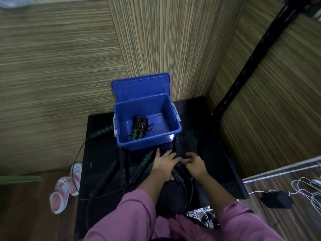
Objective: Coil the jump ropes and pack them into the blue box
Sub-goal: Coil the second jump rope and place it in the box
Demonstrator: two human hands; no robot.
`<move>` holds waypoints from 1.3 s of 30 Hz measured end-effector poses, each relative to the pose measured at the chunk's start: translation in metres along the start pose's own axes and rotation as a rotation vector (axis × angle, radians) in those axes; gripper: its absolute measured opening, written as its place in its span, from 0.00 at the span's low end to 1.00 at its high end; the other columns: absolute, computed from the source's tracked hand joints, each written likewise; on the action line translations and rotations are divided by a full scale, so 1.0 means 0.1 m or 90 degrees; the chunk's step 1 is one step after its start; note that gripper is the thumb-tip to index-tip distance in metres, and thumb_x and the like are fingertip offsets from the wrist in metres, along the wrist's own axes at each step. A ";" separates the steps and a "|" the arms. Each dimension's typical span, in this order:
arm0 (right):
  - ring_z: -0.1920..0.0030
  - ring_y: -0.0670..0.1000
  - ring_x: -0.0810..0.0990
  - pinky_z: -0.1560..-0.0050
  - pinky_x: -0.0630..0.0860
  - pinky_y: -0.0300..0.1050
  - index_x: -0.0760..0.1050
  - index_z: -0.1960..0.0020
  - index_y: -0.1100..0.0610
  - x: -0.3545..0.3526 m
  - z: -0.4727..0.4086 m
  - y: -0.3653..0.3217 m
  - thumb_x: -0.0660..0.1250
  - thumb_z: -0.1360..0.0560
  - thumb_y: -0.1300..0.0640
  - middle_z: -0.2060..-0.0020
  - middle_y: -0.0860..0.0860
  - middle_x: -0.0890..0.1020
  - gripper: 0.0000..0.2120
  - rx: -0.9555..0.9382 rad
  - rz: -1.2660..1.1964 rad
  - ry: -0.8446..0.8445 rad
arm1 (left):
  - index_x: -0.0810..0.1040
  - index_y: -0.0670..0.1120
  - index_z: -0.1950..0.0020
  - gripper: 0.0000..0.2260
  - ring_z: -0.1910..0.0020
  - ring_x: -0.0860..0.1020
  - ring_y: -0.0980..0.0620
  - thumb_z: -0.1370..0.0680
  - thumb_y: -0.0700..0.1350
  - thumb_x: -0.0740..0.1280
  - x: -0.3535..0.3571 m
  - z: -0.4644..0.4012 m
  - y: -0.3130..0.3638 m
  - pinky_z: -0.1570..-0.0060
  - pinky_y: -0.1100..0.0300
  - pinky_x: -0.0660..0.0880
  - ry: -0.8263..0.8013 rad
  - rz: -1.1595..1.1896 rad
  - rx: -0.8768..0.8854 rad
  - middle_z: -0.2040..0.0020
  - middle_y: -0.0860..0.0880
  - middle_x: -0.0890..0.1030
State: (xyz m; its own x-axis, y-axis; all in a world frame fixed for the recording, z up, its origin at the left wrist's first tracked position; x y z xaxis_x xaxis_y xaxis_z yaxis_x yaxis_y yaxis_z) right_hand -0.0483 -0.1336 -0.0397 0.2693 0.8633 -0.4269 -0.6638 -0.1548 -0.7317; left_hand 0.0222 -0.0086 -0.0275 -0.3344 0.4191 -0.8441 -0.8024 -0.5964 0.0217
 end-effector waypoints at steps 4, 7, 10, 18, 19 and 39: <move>0.50 0.50 0.80 0.45 0.76 0.44 0.74 0.44 0.58 -0.01 0.00 0.04 0.66 0.28 0.65 0.57 0.52 0.82 0.13 -0.019 0.013 -0.002 | 0.54 0.51 0.23 0.38 0.25 0.54 0.46 0.27 0.64 0.65 -0.01 0.00 0.03 0.30 0.33 0.38 0.021 -0.110 -0.004 0.24 0.49 0.58; 0.51 0.50 0.78 0.48 0.73 0.41 0.77 0.50 0.55 -0.06 0.06 0.08 0.70 0.30 0.62 0.55 0.51 0.80 0.10 -0.043 0.076 -0.051 | 0.58 0.46 0.25 0.37 0.29 0.60 0.43 0.26 0.66 0.61 0.01 0.02 0.06 0.31 0.32 0.35 0.048 -0.139 -0.018 0.28 0.45 0.64; 0.48 0.50 0.75 0.49 0.70 0.38 0.77 0.47 0.55 -0.11 0.09 0.12 0.73 0.34 0.61 0.50 0.50 0.76 0.16 -0.066 0.129 -0.087 | 0.59 0.43 0.26 0.37 0.32 0.63 0.41 0.25 0.68 0.57 0.08 0.05 0.08 0.31 0.30 0.39 0.049 -0.150 -0.055 0.32 0.43 0.66; 0.42 0.57 0.73 0.45 0.69 0.39 0.70 0.38 0.64 -0.14 0.09 0.25 0.68 0.33 0.69 0.43 0.58 0.72 0.23 -0.106 0.355 -0.050 | 0.59 0.41 0.27 0.40 0.31 0.63 0.44 0.25 0.71 0.54 0.18 0.09 0.11 0.30 0.32 0.46 0.021 -0.095 -0.109 0.32 0.44 0.65; 0.43 0.58 0.75 0.49 0.68 0.37 0.71 0.41 0.65 -0.13 0.08 0.27 0.66 0.32 0.69 0.44 0.60 0.74 0.19 -0.106 0.351 -0.047 | 0.60 0.41 0.27 0.39 0.31 0.63 0.44 0.26 0.71 0.55 0.20 0.10 0.11 0.30 0.33 0.48 0.023 -0.072 -0.115 0.31 0.44 0.65; 0.47 0.59 0.79 0.50 0.75 0.46 0.80 0.41 0.52 -0.11 0.16 0.23 0.61 0.26 0.66 0.46 0.57 0.79 0.18 -0.104 0.287 0.028 | 0.54 0.42 0.25 0.35 0.38 0.72 0.41 0.24 0.57 0.65 0.32 0.32 0.14 0.43 0.50 0.71 0.042 0.152 -0.078 0.34 0.41 0.70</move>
State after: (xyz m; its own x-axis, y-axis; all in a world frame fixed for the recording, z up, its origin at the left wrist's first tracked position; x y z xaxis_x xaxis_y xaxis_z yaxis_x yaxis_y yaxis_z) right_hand -0.0780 -0.1392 -0.0430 0.0112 0.6726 -0.7399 -0.6038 -0.5853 -0.5412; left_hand -0.0161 0.0183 -0.0370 -0.4708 0.2139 -0.8559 -0.6373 -0.7534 0.1622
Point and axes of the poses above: each hand's wrist, its own z-axis away from the middle knuckle, its own x-axis out of the palm, y = z × x, the point moved 1 cm from there along -z, towards the middle knuckle
